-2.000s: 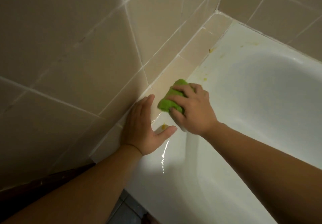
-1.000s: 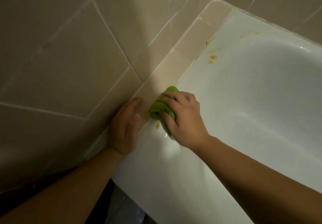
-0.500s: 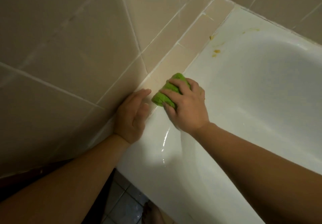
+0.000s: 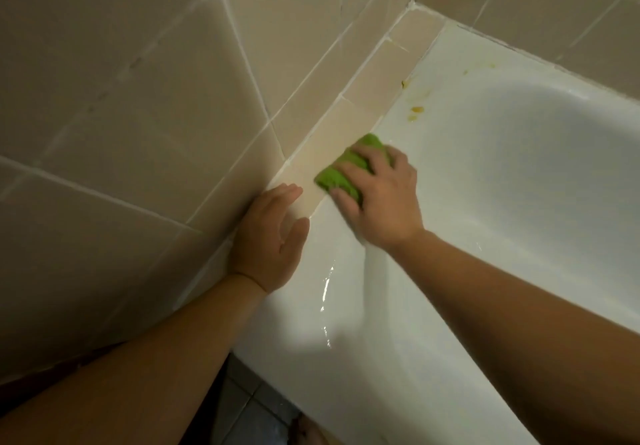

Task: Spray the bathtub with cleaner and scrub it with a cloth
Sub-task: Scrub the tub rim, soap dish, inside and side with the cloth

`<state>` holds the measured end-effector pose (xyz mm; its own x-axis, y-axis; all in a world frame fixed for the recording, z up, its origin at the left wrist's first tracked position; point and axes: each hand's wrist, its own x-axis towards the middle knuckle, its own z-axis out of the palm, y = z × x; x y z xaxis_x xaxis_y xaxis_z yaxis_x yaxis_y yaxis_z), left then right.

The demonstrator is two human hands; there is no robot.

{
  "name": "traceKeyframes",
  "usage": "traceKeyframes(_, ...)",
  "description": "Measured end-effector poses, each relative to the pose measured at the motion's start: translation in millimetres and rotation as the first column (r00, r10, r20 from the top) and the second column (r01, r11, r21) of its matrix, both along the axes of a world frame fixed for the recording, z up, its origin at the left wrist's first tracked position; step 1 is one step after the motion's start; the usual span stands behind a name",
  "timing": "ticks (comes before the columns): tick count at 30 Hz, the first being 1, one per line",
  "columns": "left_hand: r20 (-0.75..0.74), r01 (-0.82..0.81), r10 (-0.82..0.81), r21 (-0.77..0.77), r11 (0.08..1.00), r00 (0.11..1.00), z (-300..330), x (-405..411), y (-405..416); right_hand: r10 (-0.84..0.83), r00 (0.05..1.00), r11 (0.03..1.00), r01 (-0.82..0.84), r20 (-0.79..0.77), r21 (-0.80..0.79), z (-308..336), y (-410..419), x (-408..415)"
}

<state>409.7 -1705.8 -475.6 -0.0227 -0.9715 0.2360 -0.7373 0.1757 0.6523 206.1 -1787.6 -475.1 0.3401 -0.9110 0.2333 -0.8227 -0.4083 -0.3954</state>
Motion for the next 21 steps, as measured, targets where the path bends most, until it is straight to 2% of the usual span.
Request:
traceKeyframes(3, 0.079, 0.015, -0.017, 0.024, 1.0, 0.997, -2.5, -5.1, -9.1, 0.279, 0.959, 0.957, -0.281, -0.037, -0.072, -14.7, 12.3, -21.8)
traceKeyframes(4, 0.113, 0.022, -0.025, 0.027, 0.999, 0.993, -2.7, -7.8, -13.9, 0.317, 0.946, 0.943, -0.322, -0.062, -0.082, -17.1, 2.2, -30.8)
traceKeyframes(6, 0.199, 0.035, -0.038, 0.018, 0.999, 0.979, -3.3, -13.8, -23.9, 0.232, 0.968, 0.966, -0.24, -0.092, -0.093, -15.1, -31.4, -41.7)
traceKeyframes(9, 0.294, 0.035, -0.051, 0.06, 0.998, 0.955, -2.3, -21.8, -36.7, -0.061, 0.997, 0.997, 0.059, -0.044, -0.05, -2.0, -78.8, -39.8)
traceKeyframes(11, 0.344, 0.038, -0.073, 0.109, 0.993, 0.936, -1.1, -28.4, -46.8, -0.182, 0.983, 0.983, 0.182, -0.008, -0.005, 0.6, -84.5, -30.3)
traceKeyframes(13, 0.38, 0.056, -0.093, 0.108, 0.993, 0.92, -0.1, -37.0, -61.4, -0.139, 0.99, 0.99, 0.14, 0.012, -0.022, -5.1, -74.1, -29.7)
traceKeyframes(17, 0.385, 0.061, -0.129, 0.182, 0.981, 0.914, 1.4, -60.9, -97.4, 0.207, 0.977, 0.971, -0.212, -0.058, -0.113, -24.7, -85.4, -66.7)
traceKeyframes(19, 0.388, 0.051, -0.142, 0.237, 0.97, 0.911, 1.6, -73.0, -110.2, 0.161, 0.981, 0.979, -0.173, -0.108, -0.108, -25.4, -117.8, -81.5)
traceKeyframes(21, 0.4, 0.026, -0.135, 0.268, 0.963, 0.906, 3.7, -83.8, -120.8, -0.033, 0.997, 0.996, 0.026, -0.072, -0.087, -17.3, -151.4, -89.9)
